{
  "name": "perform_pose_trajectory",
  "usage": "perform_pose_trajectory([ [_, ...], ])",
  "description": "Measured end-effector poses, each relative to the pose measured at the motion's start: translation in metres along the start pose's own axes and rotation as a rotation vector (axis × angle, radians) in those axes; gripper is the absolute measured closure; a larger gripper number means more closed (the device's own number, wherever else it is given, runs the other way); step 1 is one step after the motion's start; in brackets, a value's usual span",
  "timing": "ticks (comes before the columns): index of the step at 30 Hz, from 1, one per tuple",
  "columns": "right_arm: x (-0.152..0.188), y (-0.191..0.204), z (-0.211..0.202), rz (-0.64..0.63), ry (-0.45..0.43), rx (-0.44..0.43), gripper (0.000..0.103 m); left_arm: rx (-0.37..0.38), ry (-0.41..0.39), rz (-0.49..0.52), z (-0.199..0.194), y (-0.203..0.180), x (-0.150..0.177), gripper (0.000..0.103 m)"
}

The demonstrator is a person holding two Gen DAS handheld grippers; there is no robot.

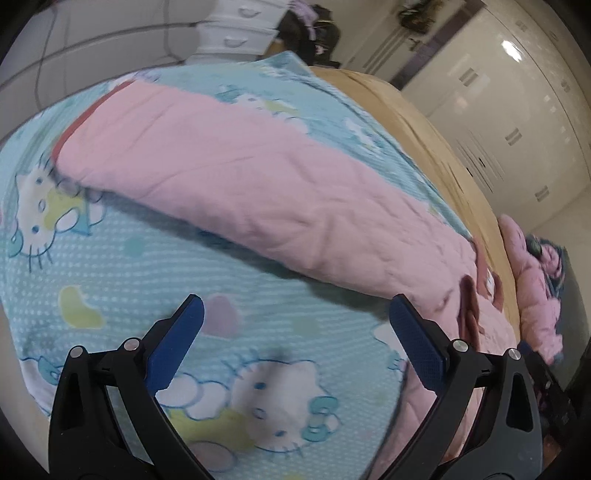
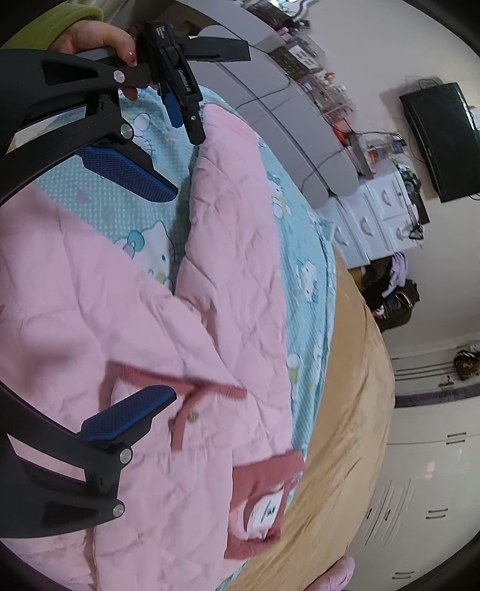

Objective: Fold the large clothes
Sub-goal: 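Move the left tool to the other sleeve cuff and grasp it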

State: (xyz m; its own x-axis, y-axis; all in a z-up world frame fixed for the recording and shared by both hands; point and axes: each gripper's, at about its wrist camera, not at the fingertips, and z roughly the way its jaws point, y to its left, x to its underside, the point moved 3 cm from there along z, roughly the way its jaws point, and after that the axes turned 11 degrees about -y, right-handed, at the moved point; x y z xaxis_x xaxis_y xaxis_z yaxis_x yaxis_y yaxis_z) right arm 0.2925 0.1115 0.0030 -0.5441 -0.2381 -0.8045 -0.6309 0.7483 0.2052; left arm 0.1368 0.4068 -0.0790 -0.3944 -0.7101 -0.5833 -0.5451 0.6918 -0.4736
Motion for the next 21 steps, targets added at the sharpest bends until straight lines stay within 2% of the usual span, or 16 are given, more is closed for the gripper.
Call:
perform_pose_trajectory([
  [6,0.01,0.012,0.015,-0.017,0.034,-0.014,0.004,0.006,-0.008,-0.114,0.01,0.035,-0.005,0.009],
  [11,0.021,0.003,0.019,-0.002,0.058,0.004,0.004,0.049,-0.057,-0.193,0.02,0.055,-0.019,0.009],
  [18,0.027,-0.039,0.002,0.042,0.051,0.071,0.004,0.022,-0.112,-0.322,0.035,0.078,-0.048,0.009],
  [21,0.028,-0.067,-0.013,0.076,0.035,0.12,0.004,-0.005,-0.123,-0.337,0.038,0.08,-0.059,0.011],
])
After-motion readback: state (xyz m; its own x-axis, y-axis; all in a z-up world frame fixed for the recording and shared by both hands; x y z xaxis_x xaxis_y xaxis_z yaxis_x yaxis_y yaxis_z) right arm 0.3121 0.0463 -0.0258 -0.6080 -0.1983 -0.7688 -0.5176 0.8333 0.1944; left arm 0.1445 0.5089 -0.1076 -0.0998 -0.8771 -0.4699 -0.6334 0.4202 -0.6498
